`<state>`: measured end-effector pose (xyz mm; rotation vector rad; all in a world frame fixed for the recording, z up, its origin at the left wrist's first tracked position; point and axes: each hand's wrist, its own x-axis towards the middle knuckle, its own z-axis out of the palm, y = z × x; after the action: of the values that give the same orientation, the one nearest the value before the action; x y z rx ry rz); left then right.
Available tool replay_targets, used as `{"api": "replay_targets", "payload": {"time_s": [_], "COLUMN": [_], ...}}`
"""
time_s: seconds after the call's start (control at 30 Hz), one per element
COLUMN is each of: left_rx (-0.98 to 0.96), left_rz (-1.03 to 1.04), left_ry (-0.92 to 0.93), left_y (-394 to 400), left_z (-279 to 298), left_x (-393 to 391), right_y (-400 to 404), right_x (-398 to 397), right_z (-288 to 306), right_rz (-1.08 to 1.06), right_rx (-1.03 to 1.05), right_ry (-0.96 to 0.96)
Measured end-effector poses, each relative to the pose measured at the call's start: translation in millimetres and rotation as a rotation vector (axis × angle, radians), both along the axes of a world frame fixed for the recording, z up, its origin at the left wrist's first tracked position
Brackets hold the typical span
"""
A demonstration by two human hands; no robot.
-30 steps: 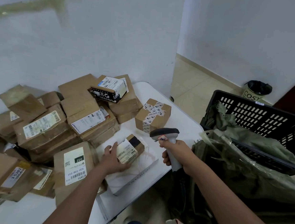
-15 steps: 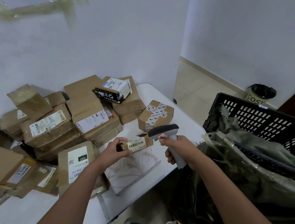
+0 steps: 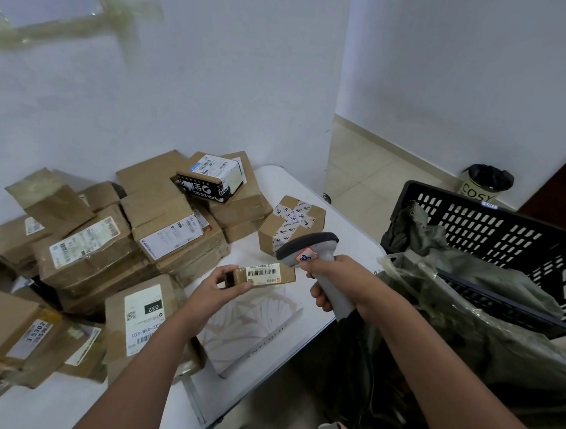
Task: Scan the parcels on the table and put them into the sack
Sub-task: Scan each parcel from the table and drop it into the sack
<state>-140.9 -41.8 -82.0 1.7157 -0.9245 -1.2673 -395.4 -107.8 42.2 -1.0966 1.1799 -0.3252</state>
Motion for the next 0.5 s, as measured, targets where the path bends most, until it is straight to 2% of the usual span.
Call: {"api": "replay_targets", "payload": {"time_s": [0.5], "left_rx": [0.01], "left_rz": [-0.026], "left_ry": [-0.019], "left_y": [-0.3], "left_z": [0.6], "left_x": [-3.0], "right_y": [5.6], "right_x": [2.5], "right_z": [6.3], "right_rz": [0.066], "right_rx": [-0.071], "right_ry": [0.036]}}
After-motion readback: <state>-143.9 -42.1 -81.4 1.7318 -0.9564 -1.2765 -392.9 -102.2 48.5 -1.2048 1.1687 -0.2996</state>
